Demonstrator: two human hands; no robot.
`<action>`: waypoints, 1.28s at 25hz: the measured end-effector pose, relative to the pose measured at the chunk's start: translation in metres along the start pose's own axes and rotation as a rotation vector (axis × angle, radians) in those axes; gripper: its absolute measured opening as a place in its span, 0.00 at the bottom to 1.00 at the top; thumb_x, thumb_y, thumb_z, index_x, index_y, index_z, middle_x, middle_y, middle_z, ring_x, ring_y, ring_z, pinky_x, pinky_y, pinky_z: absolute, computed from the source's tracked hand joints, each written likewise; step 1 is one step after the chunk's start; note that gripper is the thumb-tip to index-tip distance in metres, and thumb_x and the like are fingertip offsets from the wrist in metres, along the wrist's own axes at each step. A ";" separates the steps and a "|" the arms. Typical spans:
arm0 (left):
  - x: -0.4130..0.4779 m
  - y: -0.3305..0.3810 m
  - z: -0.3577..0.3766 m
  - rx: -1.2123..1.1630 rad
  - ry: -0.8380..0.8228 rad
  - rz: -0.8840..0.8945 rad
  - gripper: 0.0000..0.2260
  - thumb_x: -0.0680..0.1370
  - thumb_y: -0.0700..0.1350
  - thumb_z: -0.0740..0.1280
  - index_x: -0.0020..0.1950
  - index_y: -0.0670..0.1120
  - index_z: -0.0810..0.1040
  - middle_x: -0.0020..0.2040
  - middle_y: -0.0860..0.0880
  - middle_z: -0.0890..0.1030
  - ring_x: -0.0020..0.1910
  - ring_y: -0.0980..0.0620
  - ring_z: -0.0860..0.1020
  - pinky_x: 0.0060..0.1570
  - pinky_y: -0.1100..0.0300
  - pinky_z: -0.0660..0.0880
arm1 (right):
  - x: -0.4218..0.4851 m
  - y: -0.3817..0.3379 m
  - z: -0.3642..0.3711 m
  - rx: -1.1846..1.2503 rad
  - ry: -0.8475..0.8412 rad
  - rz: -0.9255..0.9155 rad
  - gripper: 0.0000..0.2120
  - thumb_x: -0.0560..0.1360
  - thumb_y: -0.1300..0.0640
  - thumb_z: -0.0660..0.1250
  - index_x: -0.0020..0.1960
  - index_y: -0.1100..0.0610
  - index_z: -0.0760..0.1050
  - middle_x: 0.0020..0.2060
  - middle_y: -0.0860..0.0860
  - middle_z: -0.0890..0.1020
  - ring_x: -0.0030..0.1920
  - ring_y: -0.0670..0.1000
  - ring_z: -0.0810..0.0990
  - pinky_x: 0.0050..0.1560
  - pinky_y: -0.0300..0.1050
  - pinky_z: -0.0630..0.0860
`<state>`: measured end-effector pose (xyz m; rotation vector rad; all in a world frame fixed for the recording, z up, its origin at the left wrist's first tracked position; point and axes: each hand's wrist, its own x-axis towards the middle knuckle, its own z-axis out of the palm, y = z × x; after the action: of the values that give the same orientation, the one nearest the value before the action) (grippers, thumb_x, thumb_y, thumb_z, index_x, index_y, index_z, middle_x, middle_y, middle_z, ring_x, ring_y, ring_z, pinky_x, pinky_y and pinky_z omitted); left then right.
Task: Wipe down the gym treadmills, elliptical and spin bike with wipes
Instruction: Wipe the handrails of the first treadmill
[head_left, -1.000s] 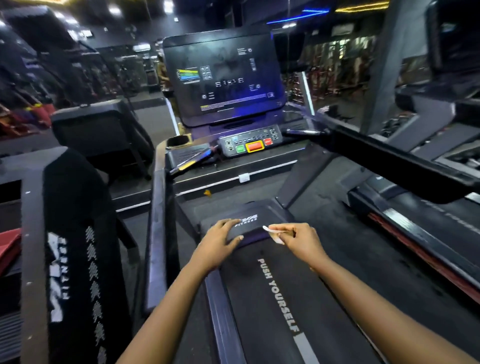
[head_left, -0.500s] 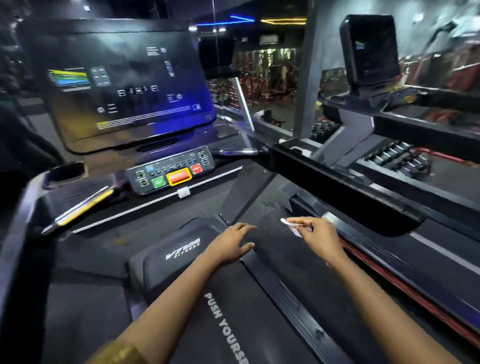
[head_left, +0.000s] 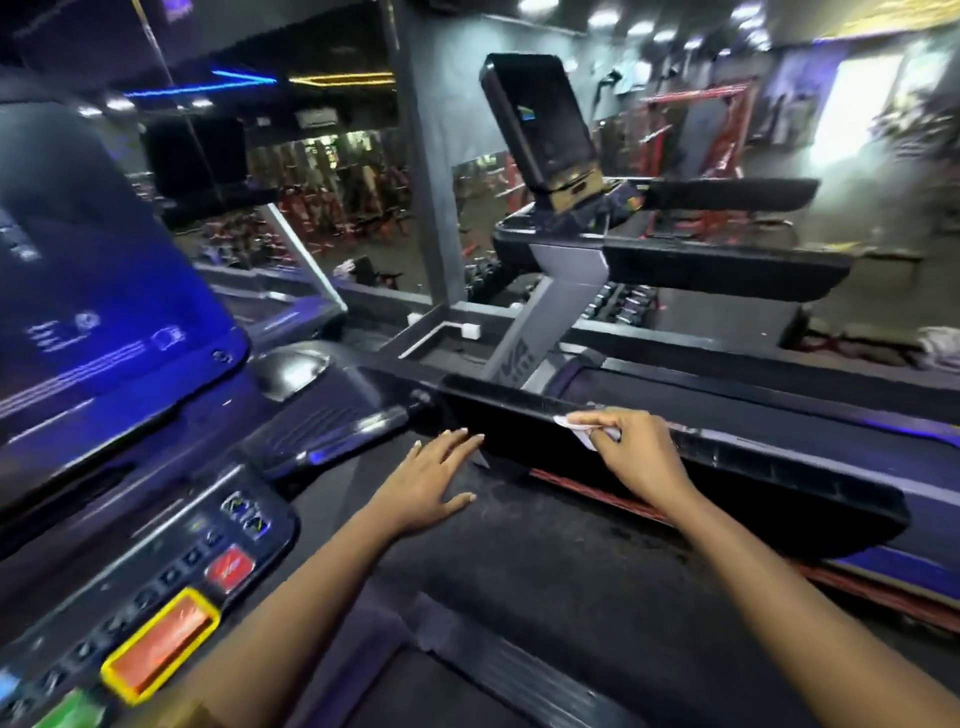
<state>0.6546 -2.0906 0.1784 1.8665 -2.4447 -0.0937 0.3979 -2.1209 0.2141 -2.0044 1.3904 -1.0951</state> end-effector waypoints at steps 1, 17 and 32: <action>0.015 -0.018 -0.003 0.004 0.017 0.016 0.33 0.79 0.54 0.62 0.78 0.51 0.47 0.78 0.49 0.52 0.76 0.50 0.52 0.74 0.47 0.53 | 0.016 -0.004 0.012 0.004 0.041 0.016 0.13 0.73 0.69 0.64 0.51 0.57 0.83 0.49 0.51 0.84 0.48 0.42 0.80 0.44 0.18 0.66; 0.100 -0.145 -0.006 0.064 0.073 0.183 0.38 0.70 0.64 0.54 0.77 0.49 0.52 0.77 0.46 0.57 0.76 0.43 0.55 0.70 0.37 0.55 | 0.114 -0.055 0.191 -0.525 -0.225 -0.046 0.22 0.81 0.63 0.49 0.75 0.62 0.52 0.75 0.56 0.57 0.74 0.52 0.53 0.72 0.41 0.48; 0.101 -0.143 -0.008 0.053 0.063 0.168 0.36 0.78 0.56 0.62 0.77 0.53 0.43 0.78 0.51 0.48 0.77 0.49 0.45 0.74 0.48 0.45 | 0.107 -0.067 0.157 -0.619 -0.135 -0.037 0.25 0.79 0.66 0.51 0.75 0.58 0.55 0.75 0.54 0.58 0.74 0.50 0.55 0.71 0.38 0.47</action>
<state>0.7657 -2.2254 0.1748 1.6470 -2.5726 0.0385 0.5813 -2.2040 0.2104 -2.4719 1.7729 -0.5588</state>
